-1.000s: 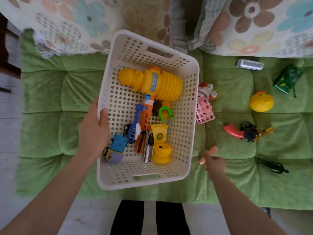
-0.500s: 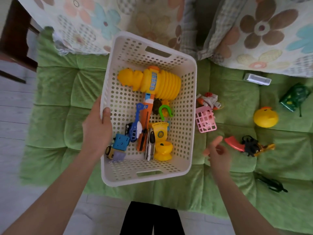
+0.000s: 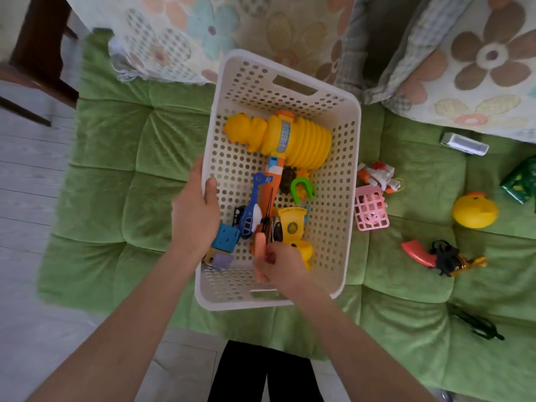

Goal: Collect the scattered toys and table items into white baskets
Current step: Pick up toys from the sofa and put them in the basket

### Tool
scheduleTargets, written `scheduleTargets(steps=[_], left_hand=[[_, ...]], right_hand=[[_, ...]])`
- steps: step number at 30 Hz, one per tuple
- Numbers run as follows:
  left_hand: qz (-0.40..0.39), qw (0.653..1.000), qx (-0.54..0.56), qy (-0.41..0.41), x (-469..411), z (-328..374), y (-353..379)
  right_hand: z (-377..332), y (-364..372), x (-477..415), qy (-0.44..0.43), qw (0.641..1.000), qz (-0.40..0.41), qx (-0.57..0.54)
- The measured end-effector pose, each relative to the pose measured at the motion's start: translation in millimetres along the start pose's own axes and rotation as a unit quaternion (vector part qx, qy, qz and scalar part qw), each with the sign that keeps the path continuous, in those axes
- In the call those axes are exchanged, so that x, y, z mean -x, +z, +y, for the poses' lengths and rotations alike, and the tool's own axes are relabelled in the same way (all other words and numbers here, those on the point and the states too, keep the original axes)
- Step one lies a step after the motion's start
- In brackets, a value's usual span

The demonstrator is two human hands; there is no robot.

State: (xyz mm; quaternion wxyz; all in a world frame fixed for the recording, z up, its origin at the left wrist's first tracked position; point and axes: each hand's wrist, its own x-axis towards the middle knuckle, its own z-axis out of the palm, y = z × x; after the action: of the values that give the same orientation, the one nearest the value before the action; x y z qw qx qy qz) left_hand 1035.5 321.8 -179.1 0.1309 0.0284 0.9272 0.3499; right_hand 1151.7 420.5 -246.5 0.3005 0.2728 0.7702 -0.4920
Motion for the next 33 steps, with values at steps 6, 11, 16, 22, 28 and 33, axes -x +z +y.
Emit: scheduleTargets(steps=[6, 11, 16, 22, 28, 33], left_hand=[[-0.007, 1.000, 0.006, -0.006, -3.8, -8.1, -0.1], [-0.004, 1.000, 0.003, -0.022, -11.7, -15.3, 1.2], [-0.003, 1.000, -0.011, -0.023, -15.6, -20.8, 2.5], [0.005, 1.000, -0.020, -0.013, -17.0, -22.4, 3.3], [0.005, 1.000, -0.022, -0.019, -19.1, -25.5, 6.0], [-0.006, 0.999, -0.011, -0.032, -21.3, -25.6, 6.2]], right_hand=[[1.4, -4.2, -1.2, -0.002, 0.996, 0.058, -0.072], [36.6, -73.7, -0.4, 0.029, 0.851, 0.407, -0.331], [96.9, -116.1, -35.5, 0.194, 0.876, 0.413, -0.157], [121.8, -124.0, -71.6, 0.178, 0.936, 0.302, 0.026], [121.0, -123.0, -73.7, 0.183, 0.919, 0.349, 0.023], [113.1, -116.1, -45.5, 0.151, 0.925, 0.348, -0.011]])
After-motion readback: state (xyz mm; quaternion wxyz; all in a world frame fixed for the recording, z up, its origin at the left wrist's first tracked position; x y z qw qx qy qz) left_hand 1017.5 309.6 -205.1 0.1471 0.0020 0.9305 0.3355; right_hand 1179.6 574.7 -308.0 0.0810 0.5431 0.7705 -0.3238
